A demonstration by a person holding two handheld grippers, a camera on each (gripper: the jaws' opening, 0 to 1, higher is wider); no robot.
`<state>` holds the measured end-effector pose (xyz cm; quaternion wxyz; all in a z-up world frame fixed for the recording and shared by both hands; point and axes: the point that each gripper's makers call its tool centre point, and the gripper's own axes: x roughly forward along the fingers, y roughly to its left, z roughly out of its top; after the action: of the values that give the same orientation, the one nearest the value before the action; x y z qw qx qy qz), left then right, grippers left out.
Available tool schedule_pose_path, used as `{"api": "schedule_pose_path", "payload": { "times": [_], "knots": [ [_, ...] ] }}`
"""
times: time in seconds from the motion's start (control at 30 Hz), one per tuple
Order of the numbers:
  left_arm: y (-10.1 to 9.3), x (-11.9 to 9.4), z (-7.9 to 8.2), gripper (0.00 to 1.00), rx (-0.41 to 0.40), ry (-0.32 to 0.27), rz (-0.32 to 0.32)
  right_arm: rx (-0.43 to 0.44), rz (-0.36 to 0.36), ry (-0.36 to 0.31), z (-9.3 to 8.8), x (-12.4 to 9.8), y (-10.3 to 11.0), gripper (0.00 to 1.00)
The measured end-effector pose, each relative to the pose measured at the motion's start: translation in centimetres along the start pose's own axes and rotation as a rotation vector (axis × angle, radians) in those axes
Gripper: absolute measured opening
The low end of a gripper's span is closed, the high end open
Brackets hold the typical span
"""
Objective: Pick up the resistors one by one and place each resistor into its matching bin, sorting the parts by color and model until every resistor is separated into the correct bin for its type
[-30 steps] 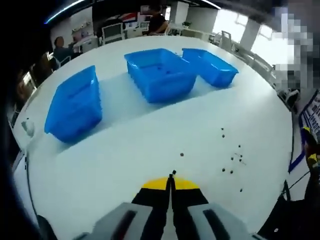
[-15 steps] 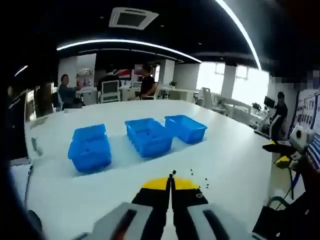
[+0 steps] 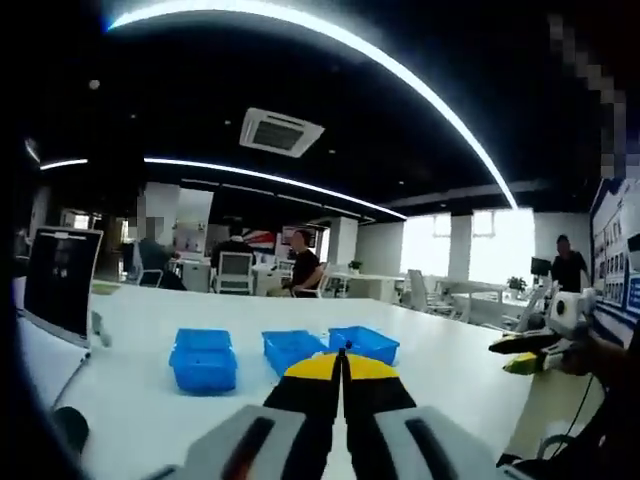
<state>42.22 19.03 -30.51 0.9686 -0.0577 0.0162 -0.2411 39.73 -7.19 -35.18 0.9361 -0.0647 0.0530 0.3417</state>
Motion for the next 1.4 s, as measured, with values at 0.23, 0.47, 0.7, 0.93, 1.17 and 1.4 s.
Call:
{"api": "schedule_pose_path", "payload": {
  "times": [0.23, 0.47, 0.7, 0.93, 1.17, 1.4],
  "knots": [
    [0.3, 2.1, 0.1, 0.04, 0.018, -0.021, -0.004, 0.008, -0.004, -0.008, -0.1, -0.3, -0.1, 0.45],
    [-0.3, 6.8, 0.1, 0.04, 0.054, 0.003, -0.048, 0.011, -0.004, -0.012, -0.1, -0.5, -0.3, 0.45],
    [-0.5, 13.7, 1.6, 0.04, 0.048, -0.002, -0.085, 0.015, -0.014, -0.016, -0.3, -0.8, -0.6, 0.45],
    [1.6, 20.7, 2.5, 0.04, 0.062, 0.021, -0.055, 0.029, -0.032, -0.019, -0.6, -1.3, -1.3, 0.45],
    [4.7, 25.7, 1.3, 0.05, 0.016, 0.059, -0.002, 0.035, -0.046, -0.018, -0.9, -1.6, -1.7, 0.45],
    [6.2, 27.8, 0.1, 0.05, -0.012, 0.090, 0.038, 0.039, -0.052, -0.018, -1.0, -1.8, -1.9, 0.45]
  ]
}}
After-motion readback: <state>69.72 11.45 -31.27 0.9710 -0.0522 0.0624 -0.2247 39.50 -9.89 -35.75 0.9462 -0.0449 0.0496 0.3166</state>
